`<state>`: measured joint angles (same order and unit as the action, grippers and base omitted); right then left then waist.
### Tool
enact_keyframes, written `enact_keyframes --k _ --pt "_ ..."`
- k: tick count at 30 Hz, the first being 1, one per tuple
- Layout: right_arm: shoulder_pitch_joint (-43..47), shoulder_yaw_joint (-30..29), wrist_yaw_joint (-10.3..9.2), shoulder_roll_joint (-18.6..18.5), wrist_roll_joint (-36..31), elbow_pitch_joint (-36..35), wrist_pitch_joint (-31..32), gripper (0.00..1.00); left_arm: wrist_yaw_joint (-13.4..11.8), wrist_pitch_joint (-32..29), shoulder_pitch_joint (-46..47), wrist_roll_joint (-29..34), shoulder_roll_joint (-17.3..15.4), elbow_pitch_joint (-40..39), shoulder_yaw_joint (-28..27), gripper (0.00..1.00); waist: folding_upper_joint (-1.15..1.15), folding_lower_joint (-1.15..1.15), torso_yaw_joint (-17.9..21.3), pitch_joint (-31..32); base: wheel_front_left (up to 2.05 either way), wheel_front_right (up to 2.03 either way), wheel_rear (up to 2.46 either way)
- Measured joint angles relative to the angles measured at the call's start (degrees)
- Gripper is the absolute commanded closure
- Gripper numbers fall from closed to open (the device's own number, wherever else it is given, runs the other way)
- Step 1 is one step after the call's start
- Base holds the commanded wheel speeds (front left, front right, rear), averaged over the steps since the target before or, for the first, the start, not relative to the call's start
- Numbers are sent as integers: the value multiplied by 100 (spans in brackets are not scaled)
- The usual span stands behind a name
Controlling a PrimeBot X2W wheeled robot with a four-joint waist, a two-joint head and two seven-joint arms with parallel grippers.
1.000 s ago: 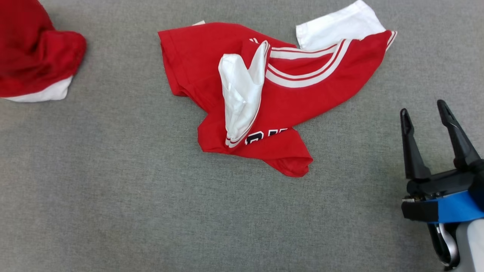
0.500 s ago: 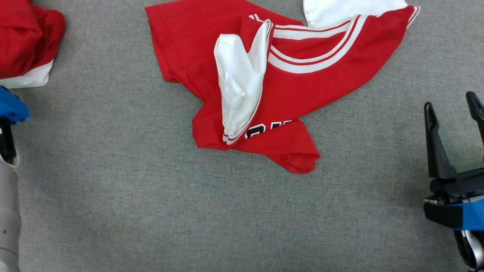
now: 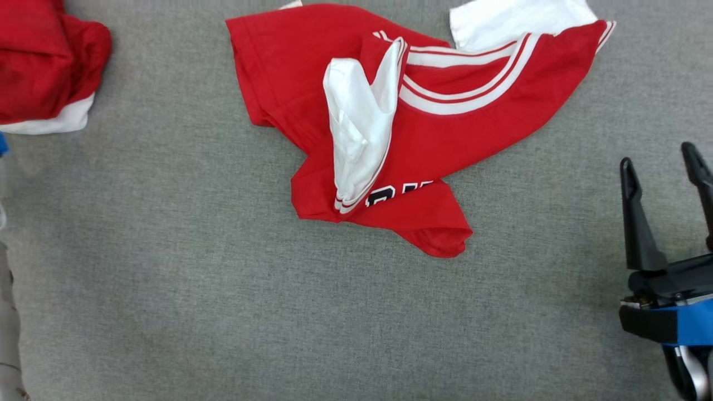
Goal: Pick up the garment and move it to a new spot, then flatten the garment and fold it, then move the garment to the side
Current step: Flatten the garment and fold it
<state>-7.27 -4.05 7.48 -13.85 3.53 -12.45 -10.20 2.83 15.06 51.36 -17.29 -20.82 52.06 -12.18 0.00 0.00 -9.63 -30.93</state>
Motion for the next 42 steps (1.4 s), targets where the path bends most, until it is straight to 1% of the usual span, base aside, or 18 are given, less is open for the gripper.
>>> enact_keyframes --k 2,5,11,15,20,23,26,29,34,38,42 --pt "9 32 0 58 16 168 -58 0 26 0 -97 68 -3 -366 -186 0 -1 0 5 118 0 0 0" --pt "-40 116 0 155 80 477 -168 0 157 1 -145 213 51 -913 -385 0 -1 0 63 297 0 0 0" --pt "-216 222 0 363 172 1248 -403 0 361 0 -354 579 324 -1635 -415 0 -1 0 284 701 0 0 0" --pt "-285 286 0 537 225 1661 -459 0 426 1 -635 730 556 -2001 -166 0 -1 0 497 984 0 0 0" --pt "-318 354 0 713 275 1913 -477 0 443 0 -1135 826 1090 -2538 205 0 -1 0 763 1327 0 0 0" --pt "-308 420 0 814 313 2025 -478 0 460 1 -1500 825 1218 -2862 389 0 -1 -1 913 1515 0 0 0" --pt "-268 439 0 859 354 2120 -478 0 461 0 -1945 821 1296 -3092 580 0 -1 0 1038 1729 0 0 0" --pt "-154 453 0 904 370 2240 -478 0 461 1 -2371 813 1305 -3271 673 0 -1 -1 1160 1942 0 0 0" --pt "26 432 0 959 411 2370 -480 0 461 0 -3097 791 1391 -3487 638 0 -1 -1 1263 2285 0 0 0" --pt "112 432 0 987 413 2480 -479 0 461 0 -3613 788 1459 -3534 589 0 -1 -1 1261 2462 0 0 0" --pt "193 394 0 1002 414 2596 -480 0 461 0 -4080 866 1532 -3553 606 0 0 0 1175 2585 0 0 0"
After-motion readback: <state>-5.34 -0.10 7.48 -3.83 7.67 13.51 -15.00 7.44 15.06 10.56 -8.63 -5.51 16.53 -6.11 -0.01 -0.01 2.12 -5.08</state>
